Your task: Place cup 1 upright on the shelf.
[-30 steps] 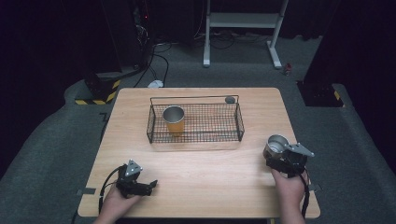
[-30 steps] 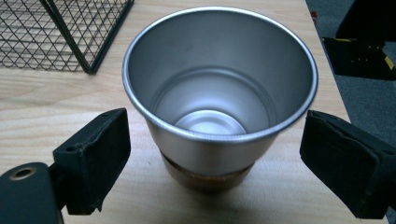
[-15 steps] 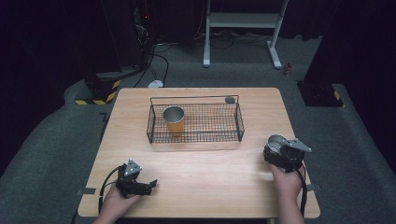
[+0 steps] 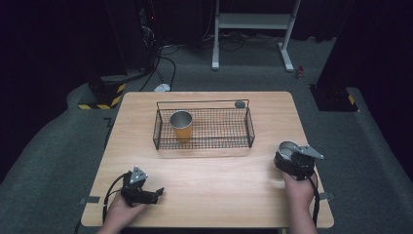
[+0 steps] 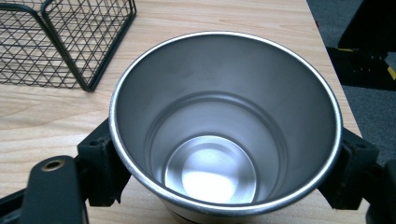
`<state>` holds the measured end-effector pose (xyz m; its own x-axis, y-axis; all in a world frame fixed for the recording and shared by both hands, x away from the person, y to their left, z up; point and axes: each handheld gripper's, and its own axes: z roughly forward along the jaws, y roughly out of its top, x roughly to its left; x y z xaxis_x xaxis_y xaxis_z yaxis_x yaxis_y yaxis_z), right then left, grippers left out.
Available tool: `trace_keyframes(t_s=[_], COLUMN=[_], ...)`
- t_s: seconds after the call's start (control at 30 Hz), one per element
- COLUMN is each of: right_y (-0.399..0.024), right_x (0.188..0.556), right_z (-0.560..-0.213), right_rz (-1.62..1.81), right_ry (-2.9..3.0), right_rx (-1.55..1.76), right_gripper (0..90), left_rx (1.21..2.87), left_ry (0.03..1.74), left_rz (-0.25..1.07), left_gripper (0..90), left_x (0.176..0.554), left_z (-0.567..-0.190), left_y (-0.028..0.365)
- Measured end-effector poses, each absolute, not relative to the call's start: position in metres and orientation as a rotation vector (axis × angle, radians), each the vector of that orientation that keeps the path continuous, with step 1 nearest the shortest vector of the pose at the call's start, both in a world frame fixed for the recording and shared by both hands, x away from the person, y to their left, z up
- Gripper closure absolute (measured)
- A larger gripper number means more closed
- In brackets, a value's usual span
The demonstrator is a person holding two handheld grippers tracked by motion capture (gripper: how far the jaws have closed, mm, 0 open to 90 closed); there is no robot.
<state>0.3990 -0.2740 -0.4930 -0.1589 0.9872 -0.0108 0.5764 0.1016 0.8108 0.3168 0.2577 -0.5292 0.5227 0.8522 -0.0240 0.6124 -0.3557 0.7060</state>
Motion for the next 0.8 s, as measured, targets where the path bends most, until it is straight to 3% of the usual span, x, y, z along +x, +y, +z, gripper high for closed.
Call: trace_keyframes(t_s=[0.8], right_y=[-0.257], right_x=[0.385], right_z=[-0.482], right_rz=[0.942], right_ry=[1.835], right_rx=[1.459], right_gripper=[18.5], left_rx=[2.094], left_ry=[1.187], left_rz=[0.465], left_gripper=[0.7], left_x=[0.317], left_z=[-0.529], left_y=[0.257])
